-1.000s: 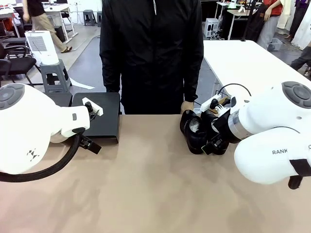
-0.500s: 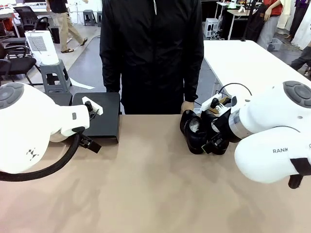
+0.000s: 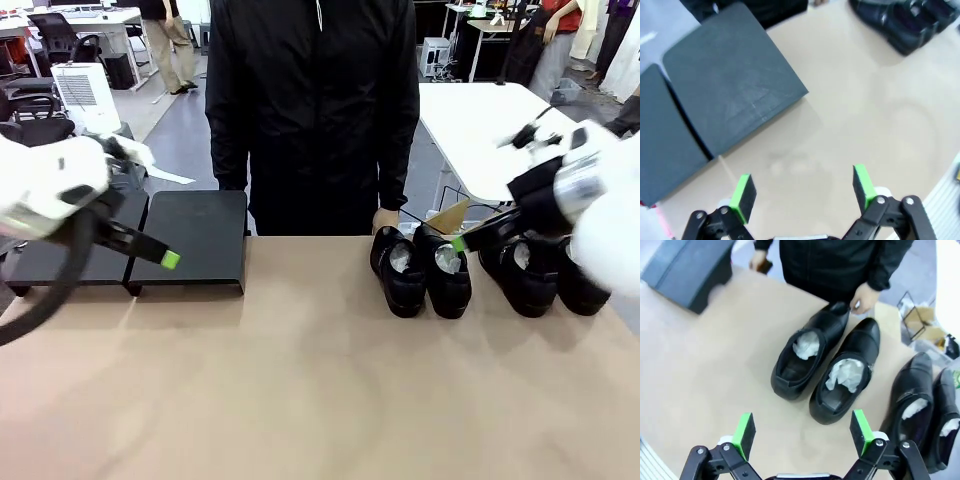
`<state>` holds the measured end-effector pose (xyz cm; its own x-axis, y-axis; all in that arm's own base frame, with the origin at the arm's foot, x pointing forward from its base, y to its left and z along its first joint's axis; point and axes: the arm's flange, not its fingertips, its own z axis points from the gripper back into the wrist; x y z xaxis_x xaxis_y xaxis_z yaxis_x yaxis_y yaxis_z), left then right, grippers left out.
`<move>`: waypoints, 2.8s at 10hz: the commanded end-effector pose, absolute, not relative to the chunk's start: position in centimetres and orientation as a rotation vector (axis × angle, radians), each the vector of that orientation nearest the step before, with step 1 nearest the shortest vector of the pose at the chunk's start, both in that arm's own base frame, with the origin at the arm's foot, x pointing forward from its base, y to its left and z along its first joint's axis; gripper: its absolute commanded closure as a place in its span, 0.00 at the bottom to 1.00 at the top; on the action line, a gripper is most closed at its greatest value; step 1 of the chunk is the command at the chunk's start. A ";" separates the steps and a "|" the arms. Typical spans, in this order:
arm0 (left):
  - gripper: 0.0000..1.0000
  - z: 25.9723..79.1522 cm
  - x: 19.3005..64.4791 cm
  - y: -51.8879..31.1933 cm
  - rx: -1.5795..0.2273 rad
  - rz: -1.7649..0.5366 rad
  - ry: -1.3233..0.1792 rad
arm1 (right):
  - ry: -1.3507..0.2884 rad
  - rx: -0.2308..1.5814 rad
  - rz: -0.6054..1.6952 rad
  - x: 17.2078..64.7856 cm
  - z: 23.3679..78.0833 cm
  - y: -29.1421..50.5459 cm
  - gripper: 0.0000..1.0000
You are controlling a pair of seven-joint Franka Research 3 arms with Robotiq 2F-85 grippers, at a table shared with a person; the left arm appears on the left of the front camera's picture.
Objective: Organize the shoes by placing them on the stand.
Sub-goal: Pick up one Shoe and place it in the middle of the table.
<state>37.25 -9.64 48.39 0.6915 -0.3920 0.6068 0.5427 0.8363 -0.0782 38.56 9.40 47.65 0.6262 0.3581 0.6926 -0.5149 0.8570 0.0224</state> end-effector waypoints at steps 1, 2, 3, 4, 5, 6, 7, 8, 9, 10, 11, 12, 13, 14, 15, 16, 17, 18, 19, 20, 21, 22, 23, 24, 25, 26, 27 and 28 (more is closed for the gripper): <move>0.00 48.7 35.7 -5.5 -0.345 -0.518 -0.576 | -0.761 0.331 0.526 32.7 46.8 4.4 0.00; 0.00 49.3 35.4 -4.0 -0.385 -0.516 -0.583 | -0.771 0.336 0.526 31.5 47.8 3.2 0.00; 0.00 50.0 35.0 -2.7 -0.414 -0.499 -0.612 | -0.768 0.326 0.508 30.5 48.4 1.7 0.00; 0.00 50.3 35.2 -1.6 -0.415 -0.453 -0.632 | -0.768 0.342 0.495 29.9 48.4 0.4 0.00; 0.00 50.4 35.2 -1.4 -0.439 -0.448 -0.639 | -0.762 0.343 0.490 29.6 48.3 -0.2 0.00; 0.00 50.4 35.1 -1.5 -0.451 -0.451 -0.645 | -0.758 0.336 0.487 29.5 48.3 -0.4 0.00; 0.00 50.3 35.5 -1.3 -0.471 -0.446 -0.643 | -0.747 0.336 0.488 29.7 48.1 -0.6 0.00; 0.00 50.2 35.5 -1.4 -0.469 -0.441 -0.645 | -0.683 0.327 0.503 29.9 47.6 -0.8 0.00; 0.00 50.3 35.4 -1.4 -0.469 -0.440 -0.644 | -0.625 0.337 0.518 29.9 47.1 -0.9 0.00; 0.00 50.3 35.5 -1.5 -0.475 -0.429 -0.638 | -0.616 0.348 0.504 29.8 47.1 -1.1 0.00; 0.00 50.4 36.0 -1.8 -0.501 -0.376 -0.613 | -0.610 0.353 0.493 29.7 47.2 -1.2 0.00; 0.00 50.8 35.4 -1.4 -0.459 -0.418 -0.626 | -0.629 0.345 0.483 33.9 51.0 -1.4 0.00; 0.00 50.8 35.4 -1.4 -0.459 -0.418 -0.626 | -0.629 0.345 0.483 33.9 51.0 -1.4 0.00; 0.00 50.8 35.4 -1.4 -0.459 -0.418 -0.626 | -0.629 0.345 0.483 33.9 51.0 -1.4 0.00; 0.00 50.8 35.4 -1.4 -0.459 -0.418 -0.626 | -0.629 0.345 0.483 33.9 51.0 -1.4 0.00; 0.00 50.8 35.4 -1.4 -0.459 -0.418 -0.626 | -0.629 0.345 0.483 33.9 51.0 -1.4 0.00; 0.00 50.8 35.4 -1.4 -0.459 -0.418 -0.626 | -0.629 0.345 0.483 33.9 51.0 -1.4 0.00; 0.00 50.8 35.4 -1.4 -0.459 -0.418 -0.626 | -0.629 0.345 0.483 33.9 51.0 -1.4 0.00; 0.00 50.8 35.4 -1.4 -0.459 -0.418 -0.626 | -0.629 0.345 0.483 33.9 51.0 -1.4 0.00; 0.00 50.8 35.4 -1.4 -0.459 -0.418 -0.626 | -0.629 0.345 0.483 33.9 51.0 -1.4 0.00; 0.00 50.8 35.4 -1.4 -0.459 -0.418 -0.626 | -0.629 0.345 0.483 33.9 51.0 -1.4 0.00; 0.00 50.8 35.4 -1.4 -0.459 -0.418 -0.626 | -0.629 0.345 0.483 33.9 51.0 -1.4 0.00; 0.00 50.8 35.4 -1.4 -0.459 -0.418 -0.626 | -0.629 0.345 0.483 33.9 51.0 -1.4 0.00; 0.00 50.8 35.4 -1.4 -0.459 -0.418 -0.626 | -0.629 0.345 0.483 33.9 51.0 -1.4 0.00; 0.00 50.8 35.4 -1.4 -0.459 -0.418 -0.626 | -0.629 0.345 0.483 33.9 51.0 -1.4 0.00; 0.00 50.8 35.4 -1.4 -0.459 -0.418 -0.626 | -0.629 0.345 0.483 33.9 51.0 -1.4 0.00; 0.00 50.8 35.4 -1.4 -0.459 -0.418 -0.626 | -0.629 0.345 0.483 33.9 51.0 -1.4 0.00; 0.00 50.8 35.4 -1.4 -0.459 -0.418 -0.626 | -0.629 0.345 0.483 33.9 51.0 -1.4 0.00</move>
